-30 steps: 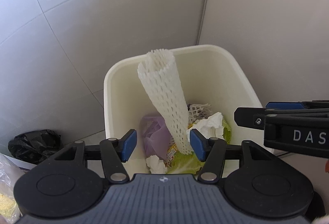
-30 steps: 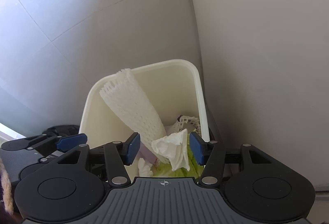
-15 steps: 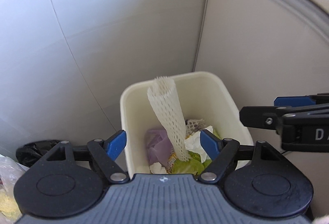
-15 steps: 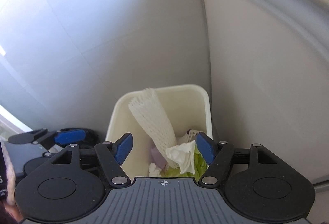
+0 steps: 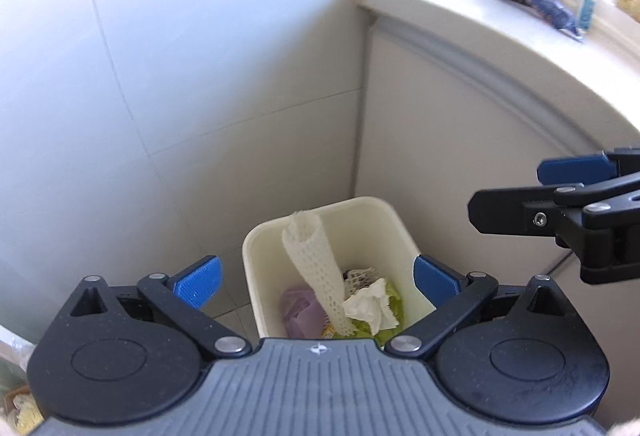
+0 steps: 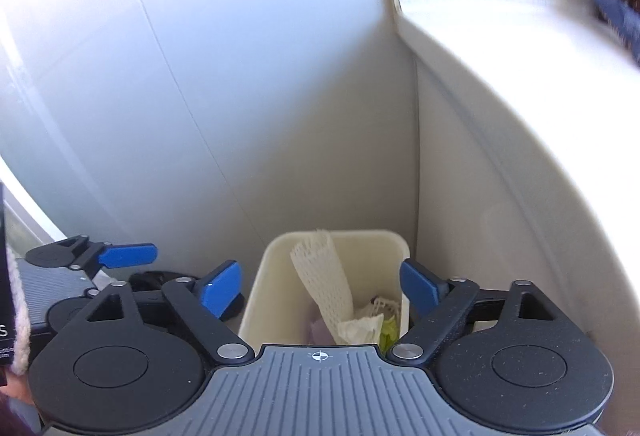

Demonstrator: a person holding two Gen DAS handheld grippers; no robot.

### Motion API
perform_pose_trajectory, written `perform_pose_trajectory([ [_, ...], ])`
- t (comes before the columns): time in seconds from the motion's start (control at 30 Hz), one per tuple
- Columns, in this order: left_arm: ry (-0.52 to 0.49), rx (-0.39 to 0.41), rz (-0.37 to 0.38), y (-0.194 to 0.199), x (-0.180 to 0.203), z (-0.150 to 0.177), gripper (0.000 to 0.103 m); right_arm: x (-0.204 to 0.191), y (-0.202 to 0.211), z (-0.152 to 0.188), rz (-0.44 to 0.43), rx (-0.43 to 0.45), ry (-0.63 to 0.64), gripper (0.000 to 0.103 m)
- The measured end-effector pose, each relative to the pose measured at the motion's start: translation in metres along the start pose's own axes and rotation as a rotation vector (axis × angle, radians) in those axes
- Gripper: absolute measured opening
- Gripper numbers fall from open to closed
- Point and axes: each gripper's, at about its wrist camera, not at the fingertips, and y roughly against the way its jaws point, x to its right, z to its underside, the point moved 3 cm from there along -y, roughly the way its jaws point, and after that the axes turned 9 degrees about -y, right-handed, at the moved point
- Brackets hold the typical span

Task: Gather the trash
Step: 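Move both tools back up toward the blue wrapper on the counter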

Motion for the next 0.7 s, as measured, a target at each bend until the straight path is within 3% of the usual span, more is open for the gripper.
perform_pose_trajectory([
  [0.27,-0.078,0.068,0.047,0.028,0.029,-0.031,0.102,0.010,0.049,-0.020,0.045,0.088,0.019,0.098],
  [0.37,-0.089,0.095,0.071,0.030,0.040,-0.047,0.102,0.030,0.072,-0.031,0.116,0.140,0.016,0.098],
  [0.57,-0.122,0.144,0.107,0.028,0.068,-0.081,0.102,0.062,0.103,-0.045,0.178,0.186,-0.016,0.099],
  [0.7,-0.146,0.175,0.140,0.025,0.092,-0.104,0.102,0.103,0.134,-0.060,0.254,0.244,-0.052,0.099],
])
